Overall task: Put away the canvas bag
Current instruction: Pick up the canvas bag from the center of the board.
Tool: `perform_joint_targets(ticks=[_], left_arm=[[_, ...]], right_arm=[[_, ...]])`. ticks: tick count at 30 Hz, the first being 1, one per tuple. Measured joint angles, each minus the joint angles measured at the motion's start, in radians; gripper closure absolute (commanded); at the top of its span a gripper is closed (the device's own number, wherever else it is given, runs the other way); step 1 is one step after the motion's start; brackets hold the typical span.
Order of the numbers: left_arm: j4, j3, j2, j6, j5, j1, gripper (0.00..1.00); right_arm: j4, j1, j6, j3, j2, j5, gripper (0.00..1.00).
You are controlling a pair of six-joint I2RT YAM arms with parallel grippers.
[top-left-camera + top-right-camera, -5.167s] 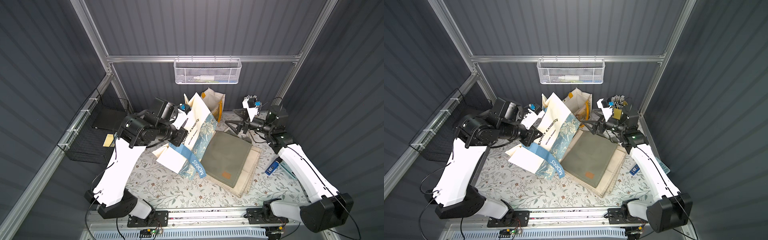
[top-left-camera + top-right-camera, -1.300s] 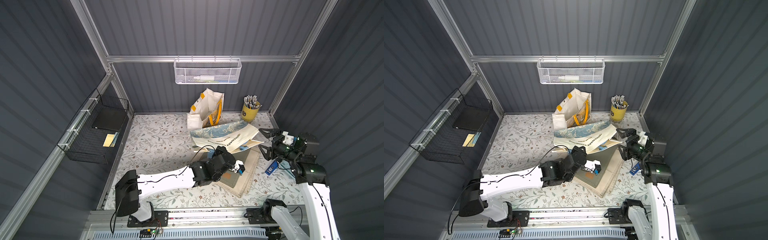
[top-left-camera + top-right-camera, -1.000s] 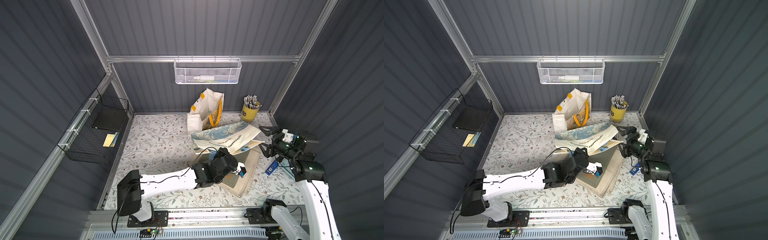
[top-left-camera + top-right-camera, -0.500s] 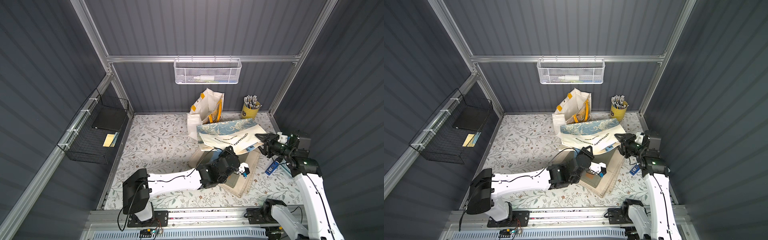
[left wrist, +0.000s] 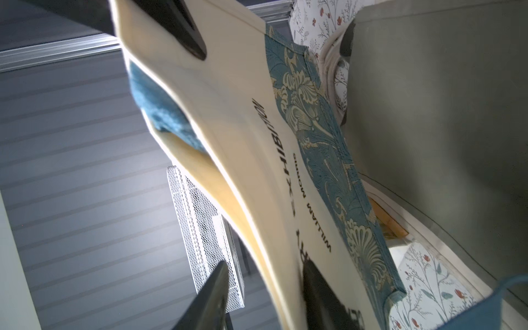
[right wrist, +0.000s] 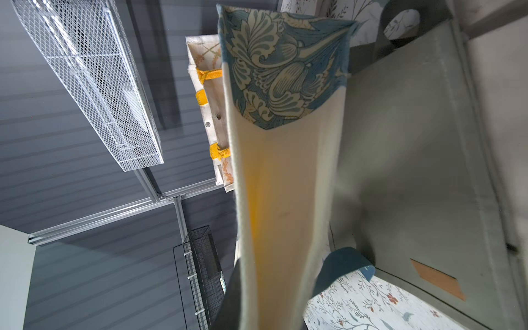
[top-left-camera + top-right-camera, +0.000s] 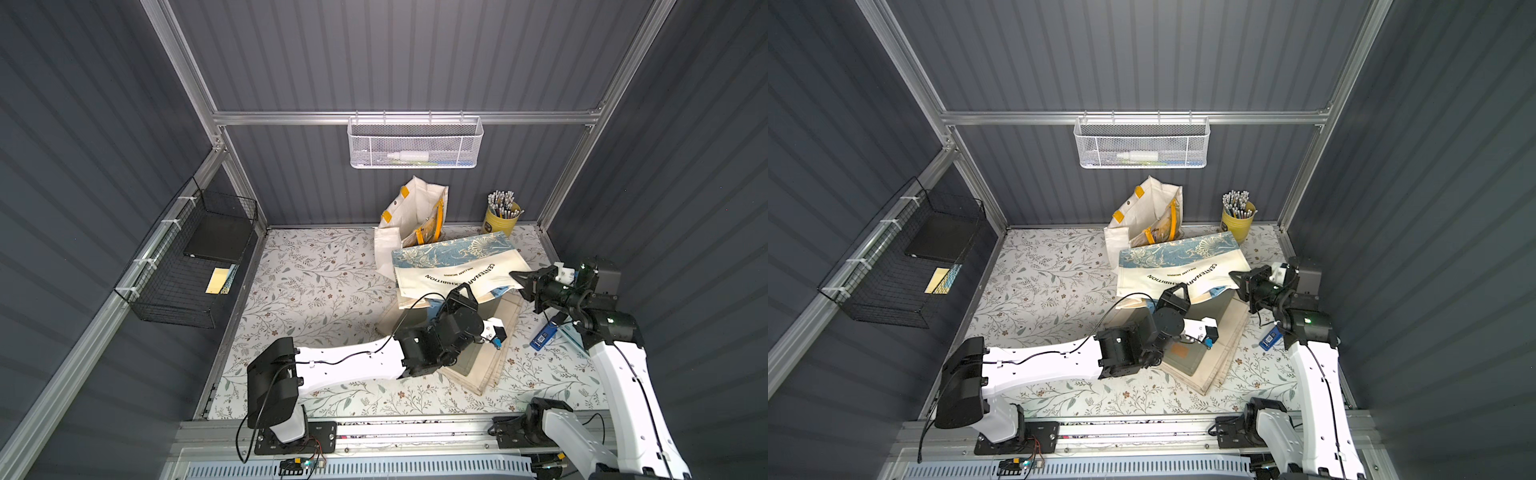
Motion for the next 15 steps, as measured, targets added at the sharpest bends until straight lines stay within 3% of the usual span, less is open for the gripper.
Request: perform_joint_targets(ticks=[4, 9, 15], left_arm=[[-0.063, 0.072, -0.002, -0.201, -0.05, -0.002, 0.39], [-0.161, 0.091, -0.042, -0.414, -0.043, -0.003, 0.25], [-0.389, 0.139, -0.079, -0.698, -0.024, -0.004, 0.19]], right_arm=[[0.019, 0.0, 0.017, 0.019, 0.005, -0.006, 1.0], [0.053, 0.0, 0.061, 0.019, -0.001, 0.002, 1.0], [0.08, 0.001, 0.121, 0.027, -0.002, 0.022, 1.0]])
